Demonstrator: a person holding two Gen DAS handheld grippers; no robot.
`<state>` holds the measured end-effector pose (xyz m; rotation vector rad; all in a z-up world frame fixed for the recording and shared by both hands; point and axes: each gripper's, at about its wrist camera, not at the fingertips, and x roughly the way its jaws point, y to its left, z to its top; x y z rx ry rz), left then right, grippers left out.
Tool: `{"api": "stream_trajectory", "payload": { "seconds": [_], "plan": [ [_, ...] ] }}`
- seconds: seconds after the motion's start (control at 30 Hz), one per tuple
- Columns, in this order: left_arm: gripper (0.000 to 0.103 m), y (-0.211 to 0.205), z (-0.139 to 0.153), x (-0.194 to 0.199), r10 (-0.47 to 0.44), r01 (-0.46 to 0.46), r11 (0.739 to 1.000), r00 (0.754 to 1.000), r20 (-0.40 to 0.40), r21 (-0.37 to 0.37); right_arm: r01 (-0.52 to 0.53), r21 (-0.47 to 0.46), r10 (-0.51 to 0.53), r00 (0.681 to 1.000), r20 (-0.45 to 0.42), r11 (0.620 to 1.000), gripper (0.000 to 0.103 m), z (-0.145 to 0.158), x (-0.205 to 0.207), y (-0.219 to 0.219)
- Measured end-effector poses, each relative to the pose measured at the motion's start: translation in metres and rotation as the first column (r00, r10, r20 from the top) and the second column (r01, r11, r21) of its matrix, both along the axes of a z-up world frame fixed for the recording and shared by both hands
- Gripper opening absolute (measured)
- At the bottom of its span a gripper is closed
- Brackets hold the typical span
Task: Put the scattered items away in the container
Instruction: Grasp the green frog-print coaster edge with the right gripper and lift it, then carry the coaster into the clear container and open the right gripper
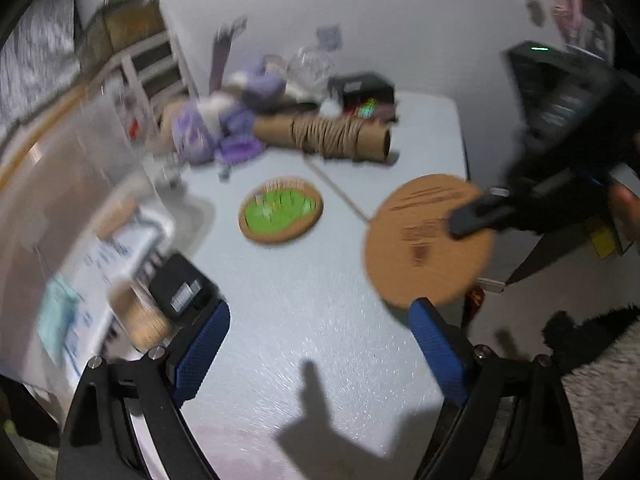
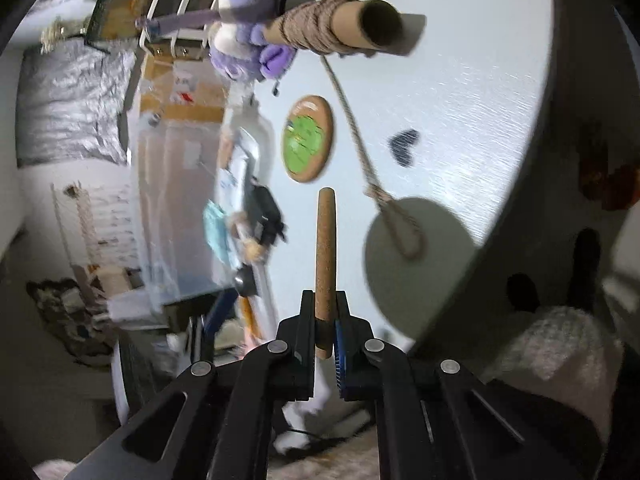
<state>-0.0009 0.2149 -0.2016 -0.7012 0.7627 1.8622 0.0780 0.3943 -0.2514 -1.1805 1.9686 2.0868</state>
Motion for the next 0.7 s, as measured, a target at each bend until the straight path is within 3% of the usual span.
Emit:
{"api": "stream_trajectory", "payload": {
  "seconds": [0.13, 0.27, 0.43, 0.5, 0.7],
  "plan": [
    [0.090, -0.002, 0.024, 0.014, -0.030, 0.034, 0.998, 0.997, -0.073, 0.052, -0.026, -0.028, 0.024, 0.998, -0.058, 0.999, 0.010, 0.023, -0.020, -0.001],
    [0.073, -0.002, 0.044, 0.005, 0.010, -0.003, 0.996, 0.997, -0.077, 0.090, -0.101, -0.008, 0.099, 0.986, -0.131, 0.995, 0.010, 0.055, -0.049, -0.008],
    [0.057, -0.010, 0.074, -0.011, 0.071, -0.047, 0.990, 0.982, -0.178, 0.137, -0.187, 0.048, 0.192, 0.963, -0.187, 0.981, 0.010, 0.097, -0.087, -0.019],
    [0.046, -0.013, 0.085, -0.019, 0.094, -0.062, 0.986, 0.972, -0.215, 0.152, -0.213, 0.061, 0.221, 0.952, -0.213, 0.975, 0.010, 0.114, -0.103, -0.022],
    [0.046, -0.032, 0.125, -0.055, 0.218, -0.150, 0.955, 0.940, -0.262, 0.257, -0.290, 0.237, 0.351, 0.893, -0.280, 0.927, 0.010, 0.185, -0.162, -0.025]
  ]
}}
